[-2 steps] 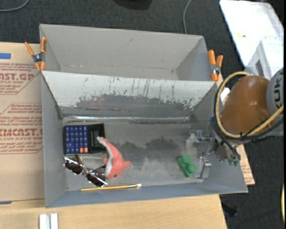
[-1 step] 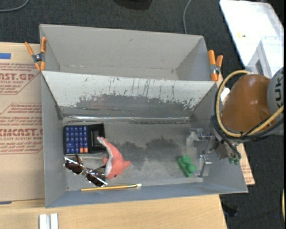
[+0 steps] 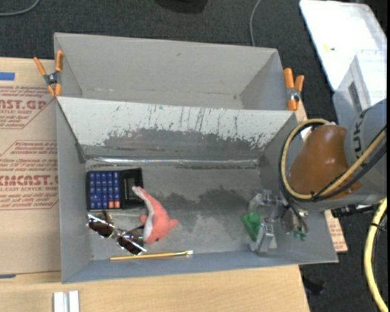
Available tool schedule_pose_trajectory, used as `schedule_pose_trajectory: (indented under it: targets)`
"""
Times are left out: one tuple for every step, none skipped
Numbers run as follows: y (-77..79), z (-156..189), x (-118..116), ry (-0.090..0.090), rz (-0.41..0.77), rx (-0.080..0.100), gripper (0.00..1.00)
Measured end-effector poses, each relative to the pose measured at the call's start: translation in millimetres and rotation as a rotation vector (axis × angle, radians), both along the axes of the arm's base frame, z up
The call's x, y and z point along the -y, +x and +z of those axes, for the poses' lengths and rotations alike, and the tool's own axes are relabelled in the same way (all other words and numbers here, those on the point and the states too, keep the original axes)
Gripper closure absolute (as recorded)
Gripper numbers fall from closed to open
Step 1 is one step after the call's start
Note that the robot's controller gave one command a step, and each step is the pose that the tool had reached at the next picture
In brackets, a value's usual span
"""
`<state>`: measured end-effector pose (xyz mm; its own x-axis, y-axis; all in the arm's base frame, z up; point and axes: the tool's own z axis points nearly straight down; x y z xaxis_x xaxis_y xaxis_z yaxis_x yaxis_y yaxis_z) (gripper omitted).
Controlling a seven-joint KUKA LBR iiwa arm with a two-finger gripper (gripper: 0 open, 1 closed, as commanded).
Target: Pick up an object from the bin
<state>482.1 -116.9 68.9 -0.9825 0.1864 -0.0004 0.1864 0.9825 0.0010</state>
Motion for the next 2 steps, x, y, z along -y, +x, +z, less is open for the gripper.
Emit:
schedule_pose_trajectory:
  targets:
    - [0.7,51.1,4.7,-0.002,-0.109,0.008,0.0]
    - [1.9,30.9,14.2,0.002,-0.219,-0.003,0.0]
